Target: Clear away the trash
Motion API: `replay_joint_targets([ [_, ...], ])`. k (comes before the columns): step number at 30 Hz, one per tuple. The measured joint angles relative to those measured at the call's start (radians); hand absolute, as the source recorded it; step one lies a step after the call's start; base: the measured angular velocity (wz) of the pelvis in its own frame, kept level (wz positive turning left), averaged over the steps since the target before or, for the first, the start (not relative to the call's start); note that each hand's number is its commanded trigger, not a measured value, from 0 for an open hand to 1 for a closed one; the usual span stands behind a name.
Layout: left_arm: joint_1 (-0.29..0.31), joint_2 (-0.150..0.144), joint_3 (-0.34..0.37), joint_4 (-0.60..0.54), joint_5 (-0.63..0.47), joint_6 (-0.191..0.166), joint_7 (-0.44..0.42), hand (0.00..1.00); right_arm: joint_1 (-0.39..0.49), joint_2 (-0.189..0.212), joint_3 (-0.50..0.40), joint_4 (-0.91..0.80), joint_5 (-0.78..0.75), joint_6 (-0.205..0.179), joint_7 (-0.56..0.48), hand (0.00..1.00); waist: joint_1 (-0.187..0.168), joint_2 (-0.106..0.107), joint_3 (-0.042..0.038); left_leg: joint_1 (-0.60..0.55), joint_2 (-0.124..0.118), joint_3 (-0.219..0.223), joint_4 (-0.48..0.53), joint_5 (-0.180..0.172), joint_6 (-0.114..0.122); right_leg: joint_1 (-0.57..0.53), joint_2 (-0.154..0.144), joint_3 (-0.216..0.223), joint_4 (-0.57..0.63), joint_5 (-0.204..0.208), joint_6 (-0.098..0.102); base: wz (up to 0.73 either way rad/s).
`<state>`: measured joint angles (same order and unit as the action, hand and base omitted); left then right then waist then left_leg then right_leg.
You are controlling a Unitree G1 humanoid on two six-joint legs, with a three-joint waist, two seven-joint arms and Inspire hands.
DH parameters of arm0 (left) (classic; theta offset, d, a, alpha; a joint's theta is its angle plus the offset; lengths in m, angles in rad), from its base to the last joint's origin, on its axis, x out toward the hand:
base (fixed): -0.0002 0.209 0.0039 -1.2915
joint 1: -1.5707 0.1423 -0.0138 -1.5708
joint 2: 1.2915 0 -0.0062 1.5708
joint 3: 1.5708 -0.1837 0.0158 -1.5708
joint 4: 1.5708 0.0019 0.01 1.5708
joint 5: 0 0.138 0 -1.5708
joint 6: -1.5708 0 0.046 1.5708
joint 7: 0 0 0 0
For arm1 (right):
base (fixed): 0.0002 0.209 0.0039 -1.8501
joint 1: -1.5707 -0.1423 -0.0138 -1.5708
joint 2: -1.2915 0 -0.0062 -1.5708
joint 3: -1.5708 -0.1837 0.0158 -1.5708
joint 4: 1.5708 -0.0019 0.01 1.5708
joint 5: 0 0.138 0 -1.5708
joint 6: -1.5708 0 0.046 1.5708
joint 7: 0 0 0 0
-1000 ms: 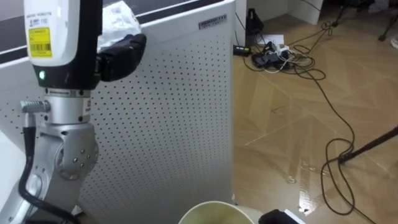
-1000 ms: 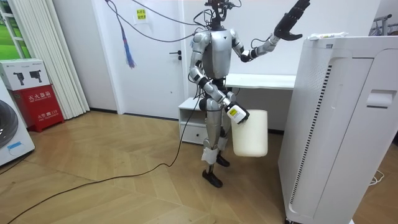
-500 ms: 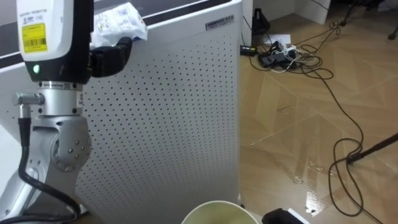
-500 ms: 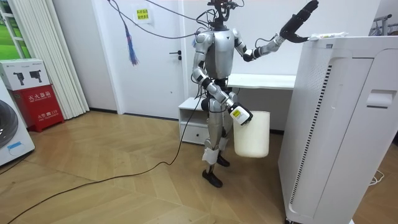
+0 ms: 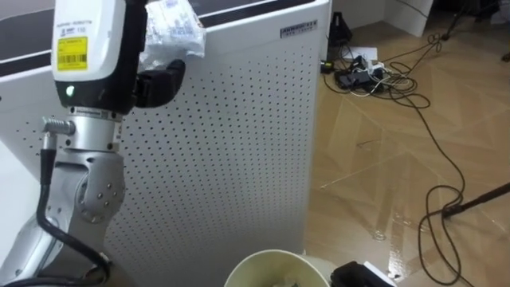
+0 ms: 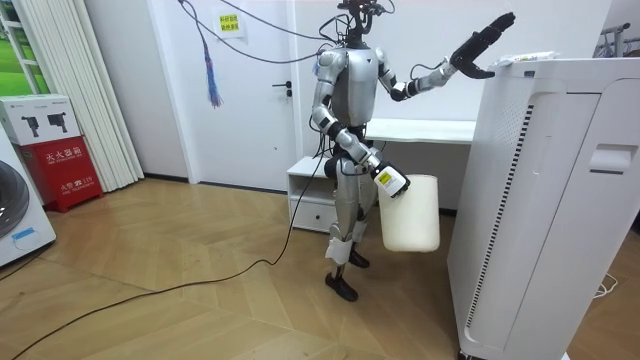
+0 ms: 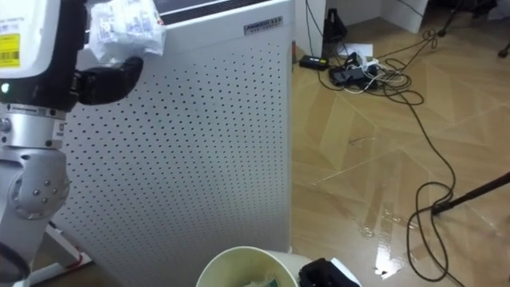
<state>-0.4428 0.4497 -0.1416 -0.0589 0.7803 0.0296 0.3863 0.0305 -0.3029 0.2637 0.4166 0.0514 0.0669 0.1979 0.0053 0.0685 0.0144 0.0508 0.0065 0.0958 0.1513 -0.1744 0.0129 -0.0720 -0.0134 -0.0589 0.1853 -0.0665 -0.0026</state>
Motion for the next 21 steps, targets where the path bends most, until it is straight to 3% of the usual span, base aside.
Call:
replay_joint_targets([
  [11, 0.008, 0.0, 0.0, 0.015, -0.002, 0.055, -0.13, 0.0, 0.0, 0.003, -0.004, 0.0, 0.0, 0.0, 0.021, 1.0, 0.003, 0.013, -0.0013, 0.011, 0.002, 0.01, -0.002, 0.0, 0.0, 0.004, 0.002, 0.001, 0.0, 0.0, -0.001, 0.0],
  [20, 0.015, 0.0, 0.002, 0.06, 0.0, 0.081, -0.247, 0.0, -0.001, 0.0, -0.011, -0.001, -0.022, 0.035, 0.045, 1.0, 0.002, 0.064, -0.0059, 0.01, 0.001, 0.012, -0.004, -0.002, 0.004, 0.001, 0.002, 0.002, 0.004, -0.003, 0.001, 0.0],
  [21, 0.015, 0.0, 0.002, 0.064, 0.002, 0.086, -0.255, 0.09, -0.001, -0.001, -0.011, -0.001, -0.022, 0.037, 0.044, 1.0, 0.002, 0.064, -0.0058, 0.01, 0.001, 0.012, -0.002, -0.002, 0.004, 0.001, 0.002, 0.002, 0.004, -0.003, 0.0, 0.0],
])
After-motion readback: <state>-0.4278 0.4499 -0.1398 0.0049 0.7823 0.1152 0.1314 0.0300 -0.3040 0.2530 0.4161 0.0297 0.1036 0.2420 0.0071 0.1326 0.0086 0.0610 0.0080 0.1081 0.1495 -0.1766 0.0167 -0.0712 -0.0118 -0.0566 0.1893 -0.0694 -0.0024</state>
